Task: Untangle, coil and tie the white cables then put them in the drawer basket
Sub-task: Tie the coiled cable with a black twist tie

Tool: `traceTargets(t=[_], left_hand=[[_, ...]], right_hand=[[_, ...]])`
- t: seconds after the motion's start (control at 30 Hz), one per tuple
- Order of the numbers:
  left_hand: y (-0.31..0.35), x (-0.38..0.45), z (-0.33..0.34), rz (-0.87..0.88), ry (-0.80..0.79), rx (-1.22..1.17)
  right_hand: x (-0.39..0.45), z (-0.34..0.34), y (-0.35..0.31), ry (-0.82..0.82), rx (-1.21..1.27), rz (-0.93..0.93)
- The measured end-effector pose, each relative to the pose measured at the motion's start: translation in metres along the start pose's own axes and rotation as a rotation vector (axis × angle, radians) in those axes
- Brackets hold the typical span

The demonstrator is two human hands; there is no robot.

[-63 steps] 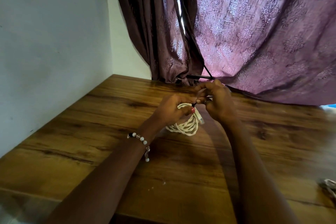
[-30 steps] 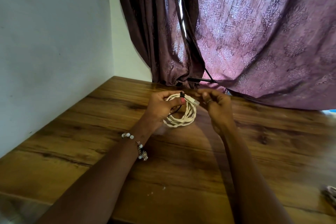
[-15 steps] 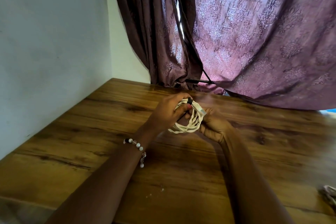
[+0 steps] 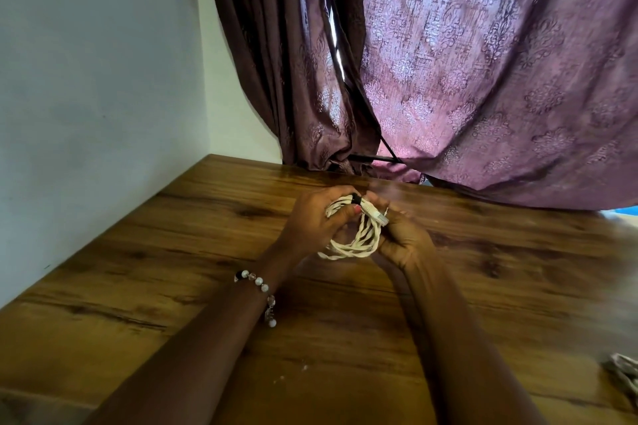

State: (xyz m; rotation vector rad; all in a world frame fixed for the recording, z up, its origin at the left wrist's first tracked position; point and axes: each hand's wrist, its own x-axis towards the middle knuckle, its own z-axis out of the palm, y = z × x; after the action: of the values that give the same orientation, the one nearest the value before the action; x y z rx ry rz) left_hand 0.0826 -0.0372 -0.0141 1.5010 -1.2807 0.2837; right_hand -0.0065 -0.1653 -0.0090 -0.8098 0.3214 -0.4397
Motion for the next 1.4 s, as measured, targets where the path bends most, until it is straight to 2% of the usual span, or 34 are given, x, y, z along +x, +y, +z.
traceTargets(t=[0.1, 0.17, 0.23, 0.3, 0.4, 0.5, 0.57, 0.67, 0.77, 0.93, 1.1, 1.4], left_hand=[[0.002, -0.002, 0.001, -0.164, 0.049, -0.150], [0.004, -0.002, 0.002, -0.230, 0.063, -0.199], [0.007, -0.002, 0.003, -0.302, 0.057, -0.277], [0.008, -0.003, 0.004, -0.377, 0.052, -0.372], [0.009, -0.002, 0.003, -0.425, 0.065, -0.429], [0.013, -0.001, 0.002, -0.455, 0.107, -0.495], [0.016, -0.001, 0.000, -0.485, 0.118, -0.564], [0.018, -0.002, -0.002, -0.501, 0.082, -0.632], [0.018, -0.004, -0.006, -0.502, 0.055, -0.630], [0.012, -0.004, -0.009, -0.478, 0.063, -0.531], [0.013, -0.006, -0.006, -0.440, 0.031, -0.492], [0.010, -0.005, -0.008, -0.418, 0.035, -0.445]], right_hand=[[0.001, 0.001, 0.001, -0.024, -0.007, -0.007], [0.000, 0.001, 0.001, -0.060, -0.038, -0.094], [-0.001, 0.001, -0.001, -0.022, -0.179, -0.224], [0.000, -0.002, -0.004, 0.039, -0.430, -0.360], [0.005, -0.005, -0.008, 0.070, -0.691, -0.457], [0.003, -0.004, -0.010, 0.028, -0.795, -0.580], [-0.001, -0.005, -0.011, -0.011, -0.778, -0.621], [-0.004, -0.006, -0.010, -0.064, -0.698, -0.611], [-0.002, -0.005, -0.010, -0.222, -0.593, -0.561], [-0.004, -0.005, -0.017, -0.330, -0.722, -0.699], [-0.007, -0.006, -0.023, -0.390, -0.745, -0.710], [-0.002, -0.012, -0.033, -0.359, -1.168, -0.898]])
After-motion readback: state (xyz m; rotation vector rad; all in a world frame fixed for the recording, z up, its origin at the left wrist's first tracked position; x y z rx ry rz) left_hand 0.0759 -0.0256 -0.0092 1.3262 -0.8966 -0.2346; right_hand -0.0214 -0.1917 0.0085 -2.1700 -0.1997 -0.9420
